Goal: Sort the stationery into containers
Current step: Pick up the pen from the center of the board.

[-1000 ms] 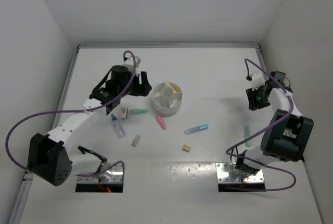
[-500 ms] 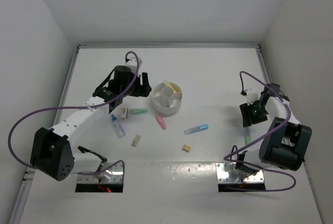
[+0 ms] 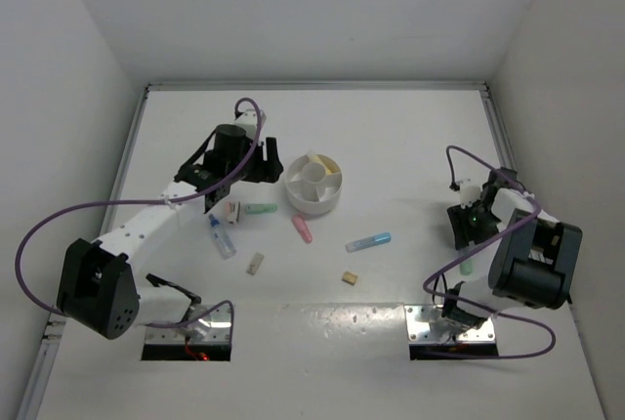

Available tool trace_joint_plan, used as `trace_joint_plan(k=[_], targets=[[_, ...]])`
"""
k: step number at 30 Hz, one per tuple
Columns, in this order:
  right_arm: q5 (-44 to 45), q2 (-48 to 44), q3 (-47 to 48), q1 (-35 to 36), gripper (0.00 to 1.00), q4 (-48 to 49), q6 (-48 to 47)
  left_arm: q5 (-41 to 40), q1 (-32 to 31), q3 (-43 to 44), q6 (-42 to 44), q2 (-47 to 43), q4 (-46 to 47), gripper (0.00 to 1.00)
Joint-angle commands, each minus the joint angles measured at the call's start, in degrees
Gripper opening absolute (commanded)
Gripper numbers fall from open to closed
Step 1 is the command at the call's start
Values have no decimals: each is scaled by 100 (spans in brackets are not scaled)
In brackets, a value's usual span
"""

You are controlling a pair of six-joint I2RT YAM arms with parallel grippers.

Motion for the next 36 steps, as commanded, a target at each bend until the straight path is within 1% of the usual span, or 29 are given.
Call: trace_joint_plan(k=[1, 2, 6, 7, 8, 9, 11, 13, 16, 18, 20, 21, 22, 23, 24, 25, 26, 27, 28, 29, 30, 31, 32, 33, 34, 35, 36], targets=[[186, 150, -156, -2, 54, 480, 100, -31, -5, -15, -10, -39, 133, 71], [283, 211, -157, -2, 53, 534, 152, -31, -5, -15, -10, -39, 133, 71], [485, 212, -402, 50, 41, 753, 153, -31, -5, -15, -10, -39, 133, 71], [486, 212, -403, 103, 35, 841, 153, -31, -5, -15, -10, -39, 133, 71], [555, 212, -472, 103, 32, 842, 153, -31, -5, -15, -10, 13, 133, 71], [626, 212, -534, 103, 26, 912, 153, -31, -5, -15, -10, 14, 133, 71], [731, 274, -604, 155, 20, 1000, 153, -31, -5, -15, -10, 14, 133, 73], [732, 274, -605, 156, 11, 1000, 153, -31, -5, -15, -10, 14, 133, 73], [531, 396, -474, 156, 4, 887, 153, -31, -5, -15, -10, 14, 133, 73], [302, 397, -211, 156, 1, 720, 153, -31, -5, -15, -10, 14, 133, 73], [-207, 476, 228, 156, 1, 351, 153, -31, -5, -15, -10, 14, 133, 73], [-678, 554, 421, 156, 0, 202, 31, -31, -5, -15, -10, 14, 133, 73], [-1005, 633, 858, 156, 0, -209, -66, -31, -5, -15, -10, 14, 133, 73], [-1330, 634, 1098, 156, 0, -421, -180, -31, -5, -15, -10, 14, 133, 73], [-1951, 730, 1335, 156, 0, -606, -268, -31, -5, -15, -10, -39, 133, 73], [-2306, 783, 1833, 156, 0, -791, -478, -31, -5, -15, -10, -39, 133, 73], [-2997, 940, 2360, 156, 0, -1341, -689, -31, -5, -15, -10, -91, 133, 73], [-3325, 1046, 2366, 226, 0, -1346, -691, -31, -5, -15, -10, -92, 133, 73], [-3677, 1177, 2905, 226, 0, -1703, -882, -31, -5, -15, -10, -92, 133, 73], [-4037, 1327, 3206, 296, 0, -1924, -1041, -31, -5, 37, -10, -161, 133, 73], [-4789, 1650, 3784, 401, 0, -2153, -1216, -31, -5, 38, -10, -162, 186, 73], [-5144, 1836, 4077, 463, 0, -2338, -1514, -31, -5, 38, -10, -232, 186, 73], [-5513, 2047, 4375, 533, 0, -2827, -1735, -31, -5, 38, -10, -285, 186, 73], [-6187, 2240, 4900, 612, 0, -3032, -1902, -92, -5, 38, -10, -285, 186, 73], [-6455, 2660, 5184, 813, 0, -3199, -2017, -92, -5, 38, -10, -285, 186, 73], [-6927, 2899, 5465, 937, 0, -3549, -2122, -92, -5, 38, -10, -337, 186, 73], [-7132, 3154, 6051, 1069, 0, -3866, -2350, -92, -5, 38, -10, -338, 186, 73]])
